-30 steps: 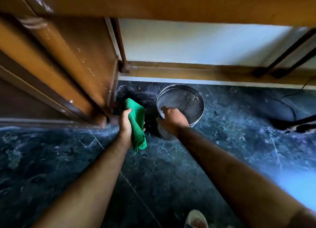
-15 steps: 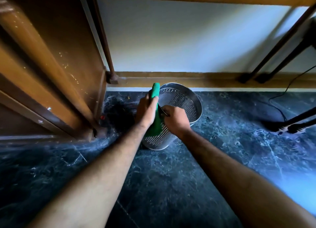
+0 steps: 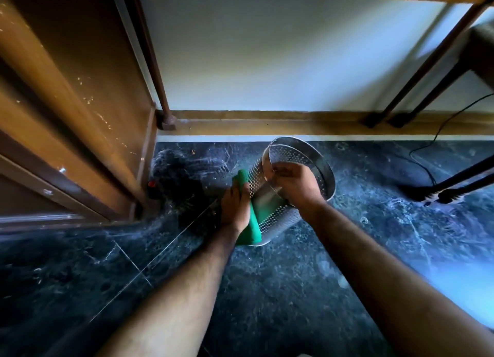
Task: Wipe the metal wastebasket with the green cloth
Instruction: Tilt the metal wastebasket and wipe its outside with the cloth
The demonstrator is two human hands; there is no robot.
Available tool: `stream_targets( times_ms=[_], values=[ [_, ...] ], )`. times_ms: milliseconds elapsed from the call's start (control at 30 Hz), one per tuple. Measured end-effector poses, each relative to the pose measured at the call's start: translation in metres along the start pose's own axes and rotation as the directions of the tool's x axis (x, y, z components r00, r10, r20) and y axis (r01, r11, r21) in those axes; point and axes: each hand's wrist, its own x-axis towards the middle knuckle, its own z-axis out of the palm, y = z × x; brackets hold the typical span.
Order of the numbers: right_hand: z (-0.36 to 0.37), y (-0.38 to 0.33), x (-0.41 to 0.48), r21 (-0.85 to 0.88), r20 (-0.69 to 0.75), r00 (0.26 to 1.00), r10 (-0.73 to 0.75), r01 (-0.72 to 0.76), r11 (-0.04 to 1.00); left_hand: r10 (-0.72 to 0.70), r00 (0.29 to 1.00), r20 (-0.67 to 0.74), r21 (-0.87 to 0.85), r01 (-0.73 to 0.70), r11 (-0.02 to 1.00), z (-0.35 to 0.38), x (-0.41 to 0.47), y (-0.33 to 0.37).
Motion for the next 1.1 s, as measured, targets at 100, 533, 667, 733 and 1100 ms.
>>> stream_targets(
  times_ms=[100,533,667,733,1100],
  values=[
    [0.007,0.008,0.003,-0.011,-0.028,0.999,0.022,-0.022,1.000,0.022,0.999,0.047,-0.143,-0.015,0.990,0.008,0.001,0.037],
    [-0.022,0.020,-0.008,0.584,0.039,0.991,0.128,-0.127,0.802,0.638,0.766,-0.081,0.444,-0.546,0.711,-0.008,0.014,0.049],
    [-0.022,0.042,-0.023,0.598,0.063,0.983,0.171,-0.174,0.783,0.432,0.889,-0.149,0.374,-0.354,0.857,-0.015,0.017,-0.002],
    [-0.026,0.052,-0.025,0.581,0.067,0.982,0.178,-0.183,0.793,0.317,0.927,-0.198,0.382,-0.225,0.896,-0.023,0.019,-0.017],
    [-0.028,0.042,-0.025,0.554,0.165,0.986,-0.024,-0.073,0.829,0.449,0.865,-0.222,0.301,-0.377,0.876,0.007,0.012,0.079]
  ],
)
